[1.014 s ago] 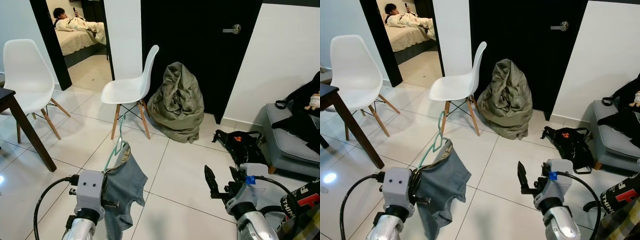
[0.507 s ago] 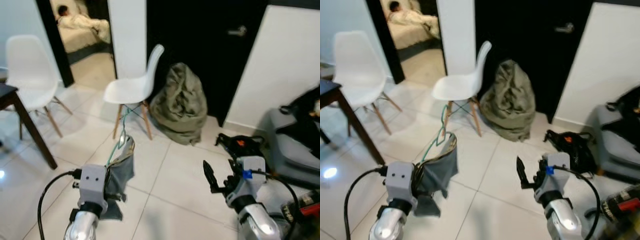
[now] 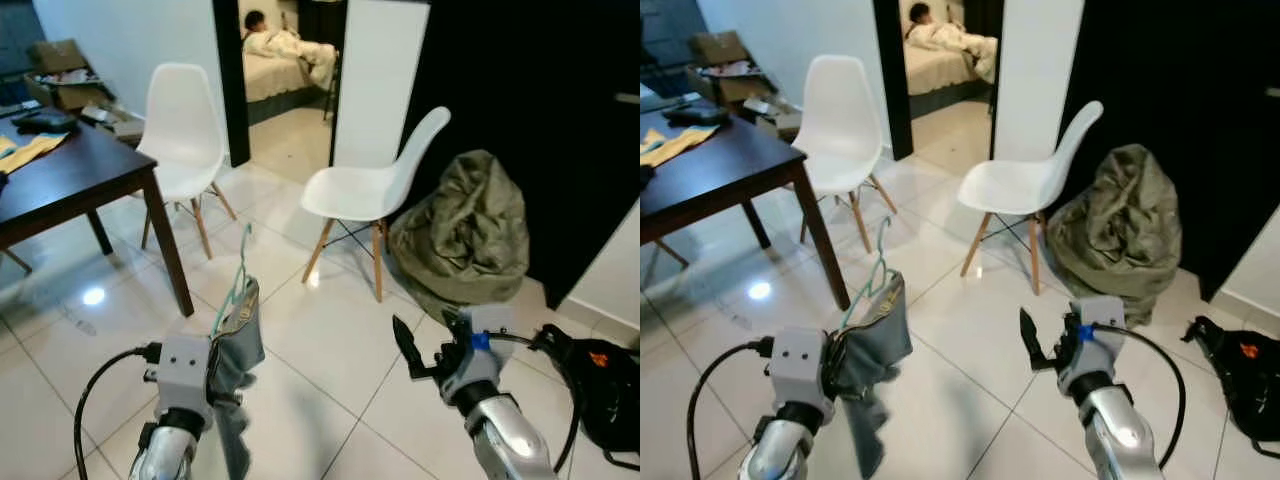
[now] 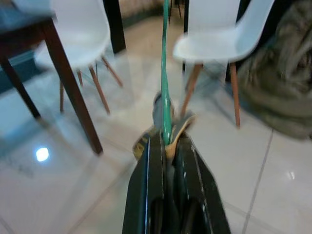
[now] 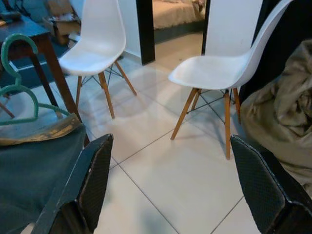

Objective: Hang hanger

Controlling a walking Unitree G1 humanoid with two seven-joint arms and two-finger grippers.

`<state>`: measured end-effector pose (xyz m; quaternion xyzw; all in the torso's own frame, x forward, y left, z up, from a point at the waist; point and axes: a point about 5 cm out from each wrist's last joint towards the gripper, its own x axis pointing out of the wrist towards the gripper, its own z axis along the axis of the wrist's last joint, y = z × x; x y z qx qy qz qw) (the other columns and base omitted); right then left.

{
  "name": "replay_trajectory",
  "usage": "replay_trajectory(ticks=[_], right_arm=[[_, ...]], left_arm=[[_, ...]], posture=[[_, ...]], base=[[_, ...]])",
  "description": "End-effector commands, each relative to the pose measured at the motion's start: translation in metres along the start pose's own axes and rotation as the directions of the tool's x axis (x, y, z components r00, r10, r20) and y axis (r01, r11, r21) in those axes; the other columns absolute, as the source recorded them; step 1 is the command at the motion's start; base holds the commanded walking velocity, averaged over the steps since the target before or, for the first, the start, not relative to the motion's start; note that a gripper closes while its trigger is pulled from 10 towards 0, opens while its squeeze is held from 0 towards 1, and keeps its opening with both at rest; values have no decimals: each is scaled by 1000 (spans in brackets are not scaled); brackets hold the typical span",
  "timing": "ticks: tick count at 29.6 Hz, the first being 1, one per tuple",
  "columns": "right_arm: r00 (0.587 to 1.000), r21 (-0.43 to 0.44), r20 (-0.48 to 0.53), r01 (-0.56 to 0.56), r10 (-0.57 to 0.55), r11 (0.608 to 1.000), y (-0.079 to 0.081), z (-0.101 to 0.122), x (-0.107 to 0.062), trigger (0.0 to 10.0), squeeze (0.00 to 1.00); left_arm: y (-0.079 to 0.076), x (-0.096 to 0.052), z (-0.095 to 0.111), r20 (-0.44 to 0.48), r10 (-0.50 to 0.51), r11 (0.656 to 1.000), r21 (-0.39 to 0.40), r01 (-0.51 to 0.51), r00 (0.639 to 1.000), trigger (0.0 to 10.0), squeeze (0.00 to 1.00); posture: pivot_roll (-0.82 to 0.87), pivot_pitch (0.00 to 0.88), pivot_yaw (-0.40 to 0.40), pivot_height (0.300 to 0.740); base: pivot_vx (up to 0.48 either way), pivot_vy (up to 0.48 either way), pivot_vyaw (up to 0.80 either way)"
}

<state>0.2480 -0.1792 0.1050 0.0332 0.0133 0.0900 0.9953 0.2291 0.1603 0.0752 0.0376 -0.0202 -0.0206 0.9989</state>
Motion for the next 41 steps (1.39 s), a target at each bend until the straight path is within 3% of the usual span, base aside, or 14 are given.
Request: replay_trajectory(ticks=[1,17,41], right_arm=[[1000,10,-7,5,-5,1000,-1,-1,-1,10000,0],[1000,15,-8,-4,5,1000,1,-1,0,10000,0],[999,6,-8,-35,35,999,4,-1,3,10000,0]], left_arm=[[2,1,3,15,4,1000,-1,-4,1000,10000,0],[4,2,3,14,2,1000,6,-2,1000,10000,0],[4,7,11,46,-11,1000,14,11,999,10000,0]], posture=[[18,0,-49,740],[20,0,-42,740],[25,0,-39,740]], base=[[300,0,0],[308,0,0],[357,0,741]])
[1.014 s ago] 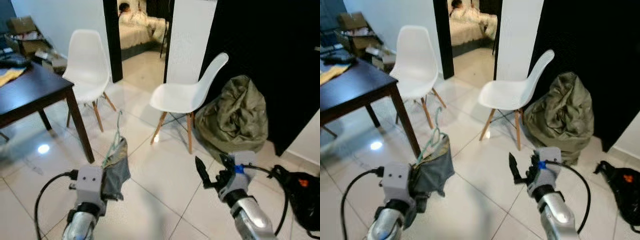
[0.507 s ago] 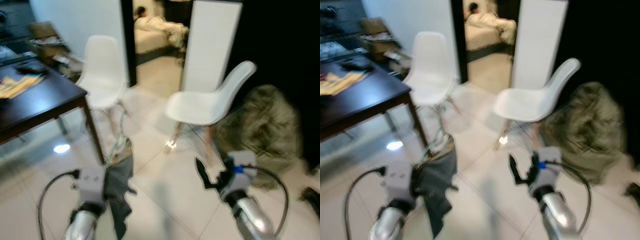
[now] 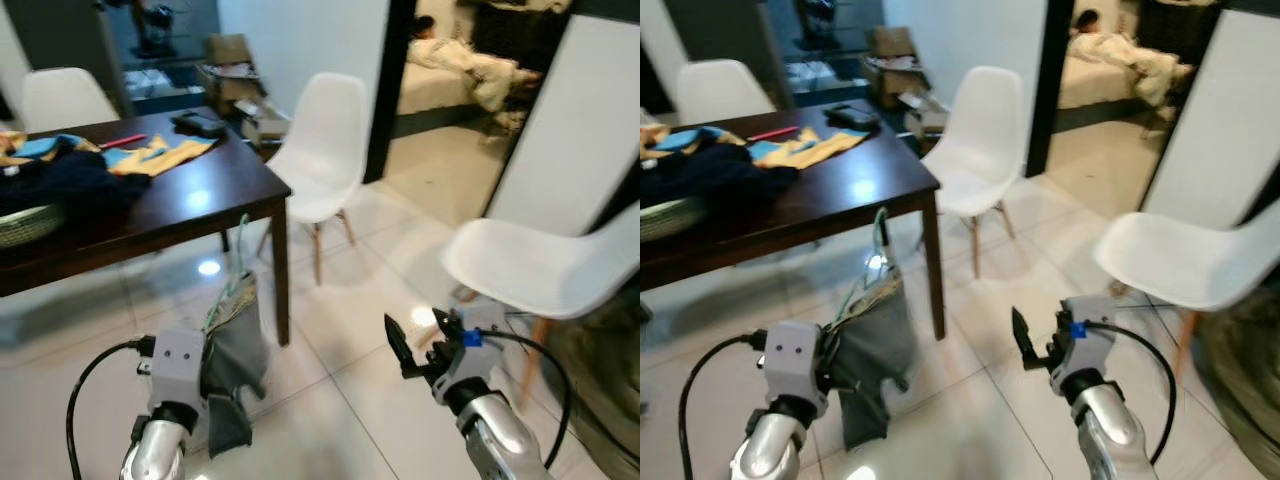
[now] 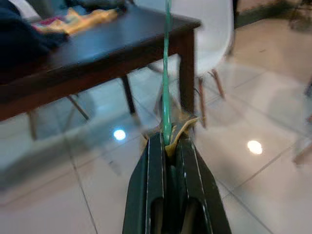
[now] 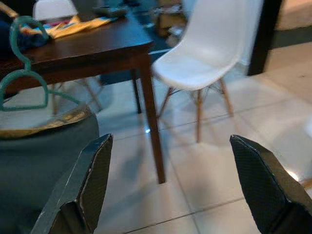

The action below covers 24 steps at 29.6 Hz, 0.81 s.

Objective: Hang hanger

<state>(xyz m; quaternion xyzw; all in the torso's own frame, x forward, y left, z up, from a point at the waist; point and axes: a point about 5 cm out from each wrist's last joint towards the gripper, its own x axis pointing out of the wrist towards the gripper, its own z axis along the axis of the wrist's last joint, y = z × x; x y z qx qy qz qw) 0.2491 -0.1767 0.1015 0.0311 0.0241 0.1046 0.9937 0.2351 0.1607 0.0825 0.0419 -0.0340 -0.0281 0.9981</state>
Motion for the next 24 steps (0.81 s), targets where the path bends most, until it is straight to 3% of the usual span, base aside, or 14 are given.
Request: replay_trajectory(ticks=[1,7,8,11,12,14,15,16,18,19,20,22,23,24], right_arm=[[1000,19,23,-4,4,1000,2,3,2,10000,0],[999,35,37,-5,4,999,1,5,2,10000,0],[999,51,45,-12,10,999,1,6,2,10000,0],[998,73,54,-15,11,997,0,7,2,10000,0],[997,118,76,3,-12,993,-4,10,3,10000,0],[985,243,128,84,-118,967,-19,19,7,10000,0],[985,243,128,84,-118,967,-19,19,7,10000,0],[978,280,142,109,-154,954,-25,21,8,10000,0],[978,280,142,109,-154,954,-25,21,8,10000,0],[972,294,151,128,-178,947,-29,24,9,10000,0],[972,294,151,128,-178,947,-29,24,9,10000,0],[968,273,161,142,-191,952,-32,27,13,10000,0],[968,273,161,142,-191,952,-32,27,13,10000,0],[969,265,163,137,-184,955,-32,28,15,10000,0]], left_arm=[[3,2,7,31,-2,1000,10,2,1000,10000,0],[1,11,23,93,-42,999,22,40,995,10000,0],[-3,16,37,144,-76,997,20,73,987,10000,0],[-7,21,51,190,-112,994,13,111,975,10000,0],[-12,25,69,252,-158,987,19,159,955,10000,0],[-25,33,118,407,-250,959,-22,283,879,10000,0],[-25,33,118,407,-250,959,-22,283,879,10000,0],[-30,33,135,458,-290,937,-44,347,840,10000,0],[-30,33,135,458,-290,937,-44,347,840,10000,0],[-38,30,149,501,-348,900,-59,432,793,10000,0],[-38,30,149,501,-348,900,-59,432,793,10000,0],[-51,19,167,548,-486,792,-52,608,680,10000,0],[-51,19,167,548,-486,792,-52,608,680,10000,0],[-49,17,174,570,-500,769,-55,637,652,10000,0]], posture=[[24,0,-40,740],[19,0,-40,740],[19,0,-40,740],[19,0,-40,740],[21,0,-41,740],[25,0,-42,740],[25,0,-42,740],[25,0,-42,740],[25,0,-42,740],[27,0,-43,740],[27,0,-43,740],[31,0,-49,740],[31,0,-49,740],[31,0,-49,740]], base=[[480,0,0],[480,0,0],[480,0,0],[480,0,0],[480,0,0],[480,0,0],[480,0,0],[480,0,0],[480,0,0],[480,0,0],[480,0,0],[362,0,0],[356,0,0],[337,0,0]])
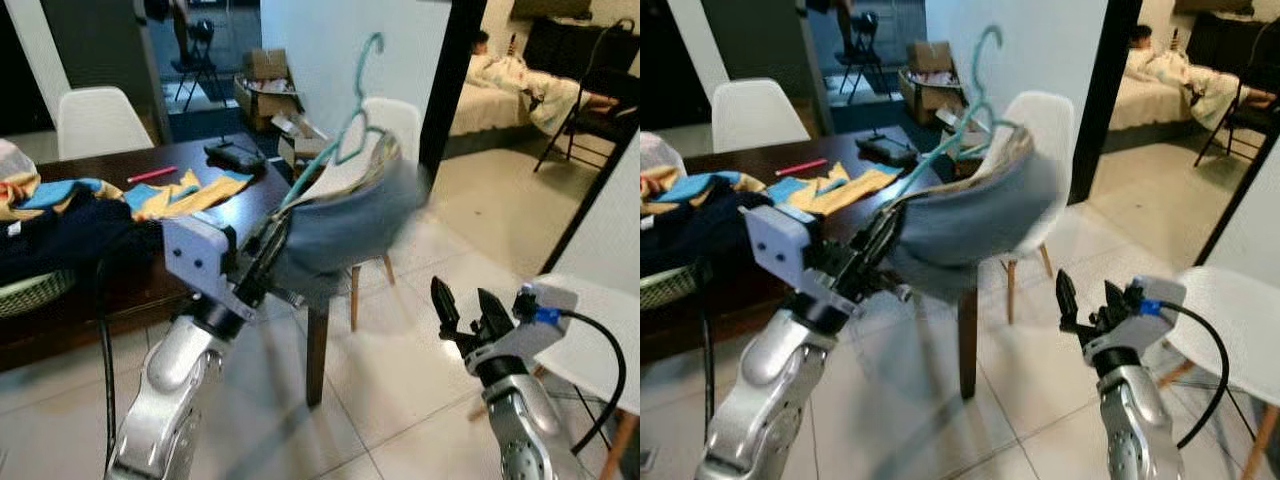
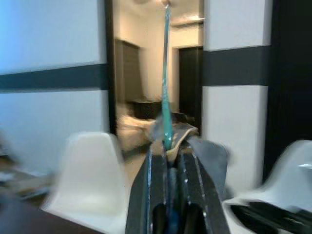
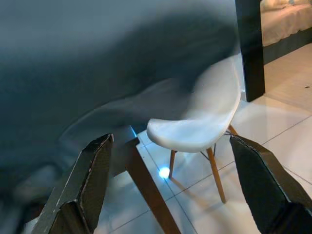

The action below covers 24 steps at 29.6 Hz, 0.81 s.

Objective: Hang hanger

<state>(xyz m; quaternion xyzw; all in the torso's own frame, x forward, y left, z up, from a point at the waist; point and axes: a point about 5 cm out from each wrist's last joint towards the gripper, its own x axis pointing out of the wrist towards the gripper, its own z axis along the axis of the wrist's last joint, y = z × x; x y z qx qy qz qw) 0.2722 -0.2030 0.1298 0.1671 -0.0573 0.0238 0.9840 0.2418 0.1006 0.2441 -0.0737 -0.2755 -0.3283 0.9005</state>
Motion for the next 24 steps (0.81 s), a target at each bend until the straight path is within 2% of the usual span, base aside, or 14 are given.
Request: replay_trajectory(ticks=[1,2,4,5,6,7,8,10,15,20,22,24], right_arm=[[1000,-7,-5,16,-16,1000,-4,-1,-1,10000,0],[1000,-10,-10,-4,4,1000,-1,-2,0,10000,0],[1000,-13,-15,-17,17,1000,1,-3,1,10000,0],[999,-9,-17,-32,32,999,3,-3,2,10000,0],[999,-9,-17,-32,32,999,3,-3,2,10000,0],[998,-5,-18,-52,52,999,6,-2,3,10000,0],[998,-5,-18,-52,52,999,6,-2,3,10000,0],[995,-14,-17,-101,100,995,13,0,7,10000,0],[990,-18,-12,-140,140,990,18,4,13,10000,0],[986,-16,13,-165,166,986,24,12,24,10000,0],[983,-21,24,-184,184,983,29,15,30,10000,0],[982,-22,26,-189,189,982,30,16,31,10000,0]], left_arm=[[-5,4,8,31,-55,998,-30,56,998,10000,0],[6,3,16,58,-24,999,-37,27,998,10000,0],[15,2,19,67,21,999,-32,-19,998,10000,0],[26,0,20,57,69,998,-6,-69,996,10000,0],[26,0,20,57,69,998,-6,-69,996,10000,0],[36,-4,20,42,113,993,25,-114,993,10000,0],[36,-4,20,42,113,993,25,-114,993,10000,0],[50,-11,19,11,178,981,79,-178,984,10000,0],[49,-15,16,-27,189,979,82,-187,982,10000,0],[42,-19,2,-102,164,986,54,-159,981,10000,0],[36,-23,-7,-159,107,994,37,-103,981,10000,0],[35,-25,-9,-173,92,996,32,-87,981,10000,0]], posture=[[31,0,-49,740],[31,0,-49,740],[31,0,-49,740],[37,0,-52,740],[37,0,-52,740],[38,0,-51,740],[38,0,-51,740],[40,0,-49,740],[41,0,-48,740],[45,0,-46,740],[46,0,-42,740],[46,0,-42,740]], base=[[337,0,0],[322,0,0],[322,0,0],[315,0,0],[315,0,0],[311,0,0],[311,0,0],[311,0,0],[319,0,0],[331,0,0],[334,0,0],[334,0,0]])
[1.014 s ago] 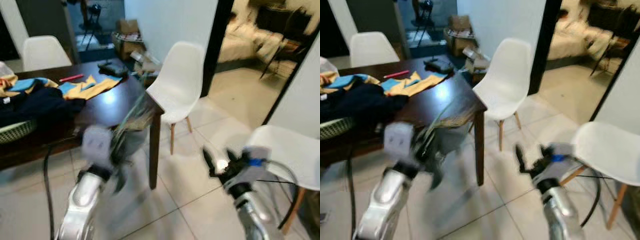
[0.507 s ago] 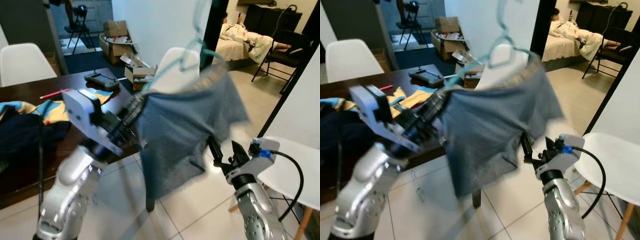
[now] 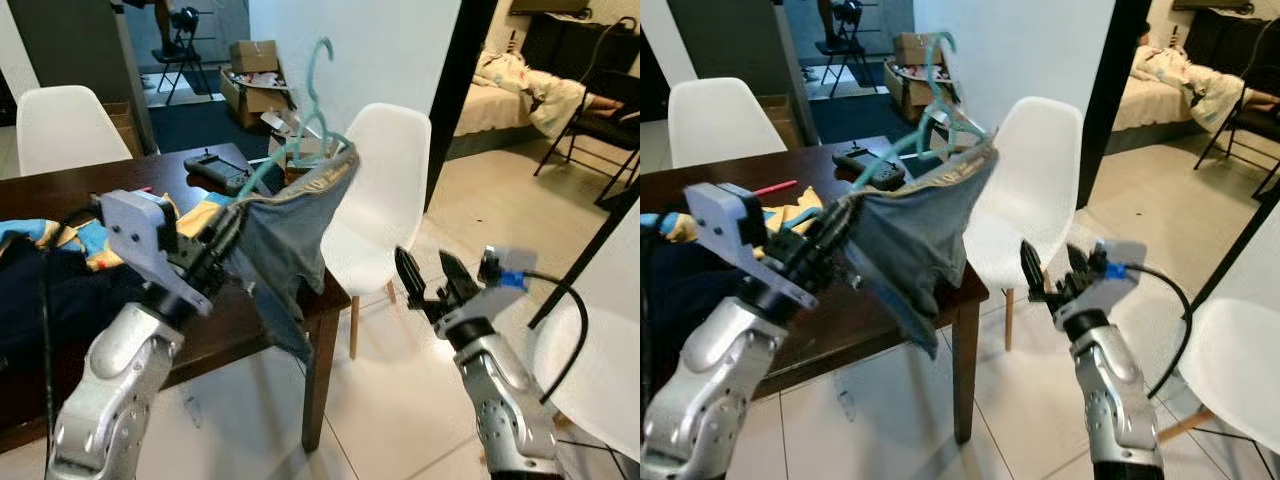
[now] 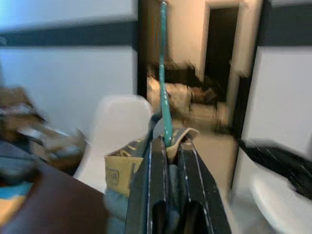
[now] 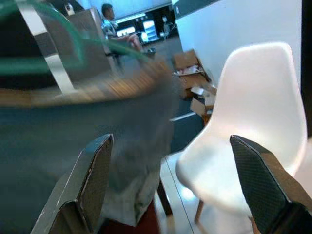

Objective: Hang hanger

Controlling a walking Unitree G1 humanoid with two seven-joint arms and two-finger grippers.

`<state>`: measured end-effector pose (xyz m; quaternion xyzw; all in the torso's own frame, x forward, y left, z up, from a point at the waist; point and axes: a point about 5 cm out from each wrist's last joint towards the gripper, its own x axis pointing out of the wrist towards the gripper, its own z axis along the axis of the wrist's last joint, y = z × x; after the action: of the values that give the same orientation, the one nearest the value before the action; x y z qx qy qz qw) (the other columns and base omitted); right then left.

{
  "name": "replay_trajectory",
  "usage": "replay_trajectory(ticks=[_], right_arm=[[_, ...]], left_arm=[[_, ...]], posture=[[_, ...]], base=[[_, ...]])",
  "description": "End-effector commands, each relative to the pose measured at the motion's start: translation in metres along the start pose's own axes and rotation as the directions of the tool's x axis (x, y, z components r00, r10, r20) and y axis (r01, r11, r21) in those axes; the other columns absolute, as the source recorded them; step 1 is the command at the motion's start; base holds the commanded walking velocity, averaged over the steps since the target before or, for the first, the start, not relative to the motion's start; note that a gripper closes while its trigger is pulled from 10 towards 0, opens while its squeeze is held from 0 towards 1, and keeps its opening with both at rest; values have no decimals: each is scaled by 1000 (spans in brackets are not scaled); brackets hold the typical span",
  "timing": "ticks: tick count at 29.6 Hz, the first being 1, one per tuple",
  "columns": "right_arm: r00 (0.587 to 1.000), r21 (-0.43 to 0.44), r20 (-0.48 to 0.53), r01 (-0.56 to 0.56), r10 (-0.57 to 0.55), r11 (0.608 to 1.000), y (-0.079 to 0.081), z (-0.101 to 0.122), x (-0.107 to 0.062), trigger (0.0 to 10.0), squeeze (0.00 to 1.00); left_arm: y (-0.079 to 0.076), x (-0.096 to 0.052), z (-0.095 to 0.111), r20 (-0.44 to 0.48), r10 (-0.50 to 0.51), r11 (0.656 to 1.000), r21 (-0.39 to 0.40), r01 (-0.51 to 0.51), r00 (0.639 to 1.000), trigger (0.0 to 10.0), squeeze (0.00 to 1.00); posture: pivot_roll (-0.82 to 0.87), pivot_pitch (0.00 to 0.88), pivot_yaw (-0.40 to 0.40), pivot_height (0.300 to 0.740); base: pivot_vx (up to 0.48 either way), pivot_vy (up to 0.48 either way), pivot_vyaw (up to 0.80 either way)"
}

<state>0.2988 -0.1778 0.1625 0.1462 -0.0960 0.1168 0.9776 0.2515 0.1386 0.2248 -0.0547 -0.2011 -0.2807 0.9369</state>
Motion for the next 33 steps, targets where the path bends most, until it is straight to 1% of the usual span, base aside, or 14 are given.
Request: replay_trajectory(ticks=[1,2,8,10,12,13,15,17,19,23,25,30,31,33], right_arm=[[1000,10,-11,4,-4,1000,-1,-2,1,10000,0],[1000,13,4,-7,7,1000,1,2,8,10000,0],[999,10,21,-24,24,1000,3,10,18,10000,0],[999,14,24,-31,31,999,4,12,22,10000,0],[999,26,27,-39,38,999,5,14,26,10000,0],[999,26,27,-39,38,999,5,14,26,10000,0],[999,46,34,-44,42,998,8,16,29,10000,0],[998,51,36,-45,43,998,8,16,30,10000,0],[998,66,35,-58,55,996,11,17,32,10000,0],[996,90,27,-82,80,993,16,16,34,10000,0],[995,156,-7,-98,100,983,21,12,39,10000,0],[994,189,-23,-105,111,976,23,10,40,10000,0],[988,244,-46,-129,144,961,28,8,44,10000,0],[941,329,-168,-229,295,916,54,-6,53,10000,0]], left_arm=[[1,-1,-3,-35,-30,999,30,31,999,10000,0],[16,-10,-9,-87,19,997,72,-13,996,10000,0],[44,-28,-12,-176,134,965,247,-89,975,10000,0],[52,-32,-12,-200,190,929,353,-110,961,10000,0],[59,-35,-13,-194,285,864,477,-164,939,10000,0],[59,-35,-13,-194,285,864,477,-164,939,10000,0],[61,-37,-13,-163,363,799,562,-216,918,10000,0],[62,-37,-13,-155,376,786,576,-225,914,10000,0],[56,-37,-16,-142,390,766,598,-235,910,10000,0],[40,-34,-21,-141,361,779,589,-215,922,10000,0],[26,-32,-27,-161,320,769,620,-157,934,10000,0],[22,-32,-30,-169,309,756,640,-134,936,10000,0],[17,-33,-34,-180,302,741,662,-112,936,10000,0],[1,-39,-47,-206,283,663,748,-36,937,10000,0]], posture=[[46,0,-42,740],[51,0,-40,740],[55,0,-41,740],[57,0,-42,740],[68,0,-46,740],[68,0,-46,740],[70,0,-49,740],[70,0,-49,740],[78,0,-53,740],[87,0,-58,740],[91,0,-59,740],[91,0,-59,740],[92,0,-56,740],[90,0,-52,740]], base=[[337,0,0],[326,0,0],[311,0,0],[277,0,0],[0,0,0],[0,0,0],[0,0,0],[0,0,0],[0,0,0],[0,0,0],[0,0,0],[0,0,0],[0,0,0],[0,0,0]])
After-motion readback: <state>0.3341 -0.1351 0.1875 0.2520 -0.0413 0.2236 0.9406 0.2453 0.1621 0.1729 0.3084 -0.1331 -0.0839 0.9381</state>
